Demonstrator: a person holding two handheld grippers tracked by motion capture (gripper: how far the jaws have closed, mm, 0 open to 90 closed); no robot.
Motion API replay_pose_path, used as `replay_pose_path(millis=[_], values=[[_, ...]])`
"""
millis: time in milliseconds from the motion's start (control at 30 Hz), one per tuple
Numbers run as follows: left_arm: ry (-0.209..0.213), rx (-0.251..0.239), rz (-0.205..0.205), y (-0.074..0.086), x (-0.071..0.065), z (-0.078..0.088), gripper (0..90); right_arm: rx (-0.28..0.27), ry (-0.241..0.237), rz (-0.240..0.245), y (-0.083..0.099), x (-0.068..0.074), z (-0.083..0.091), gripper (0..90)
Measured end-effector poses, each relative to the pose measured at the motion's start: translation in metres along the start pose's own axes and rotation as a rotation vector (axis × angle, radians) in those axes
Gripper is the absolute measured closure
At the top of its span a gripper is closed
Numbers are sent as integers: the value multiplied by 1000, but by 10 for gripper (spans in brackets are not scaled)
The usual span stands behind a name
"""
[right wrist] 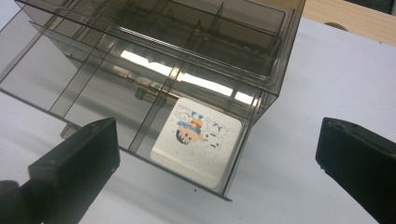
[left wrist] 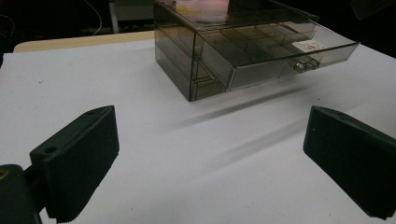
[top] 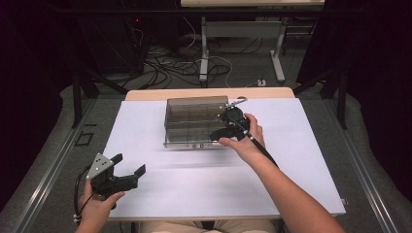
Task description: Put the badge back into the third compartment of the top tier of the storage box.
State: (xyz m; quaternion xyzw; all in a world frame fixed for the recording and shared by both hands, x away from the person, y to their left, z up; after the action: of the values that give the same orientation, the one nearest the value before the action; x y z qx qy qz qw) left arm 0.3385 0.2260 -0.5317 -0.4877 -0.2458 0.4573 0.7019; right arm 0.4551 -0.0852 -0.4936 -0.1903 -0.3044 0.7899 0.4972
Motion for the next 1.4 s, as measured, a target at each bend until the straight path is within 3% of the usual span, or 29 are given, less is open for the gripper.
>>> replay_pose_path(millis=[233,367,667,1033,1400], values=[[-1,-1,0,0,0,0,37,-46,-21,-11,8,-4,11,0],[0,1,-1,0,0,0,37,-67,-28,13,14,-8,17,0],[-1,4,-5,1,-1,-1,37,-94,-19,30,30,-17,28,0],[-8,-3,-3,0,-1,-1,37,-154,-23,91,52,-31,45,0],[-4,6,-2,1,-1,-1,38,-210,-1,94,73,-44,58,0]])
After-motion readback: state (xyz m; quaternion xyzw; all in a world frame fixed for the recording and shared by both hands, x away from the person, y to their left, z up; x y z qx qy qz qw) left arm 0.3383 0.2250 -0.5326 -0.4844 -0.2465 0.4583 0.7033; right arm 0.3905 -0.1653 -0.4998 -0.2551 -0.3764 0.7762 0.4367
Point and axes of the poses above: each handheld gripper's, and its own axes: z roughly backward along the jaws, y roughly out of its underside, x roughly to its left, the point moved 8 cm from there along -z, roughly forward along the jaws, and after that the axes turned 2 degrees about -y, right-handed, at the moved point
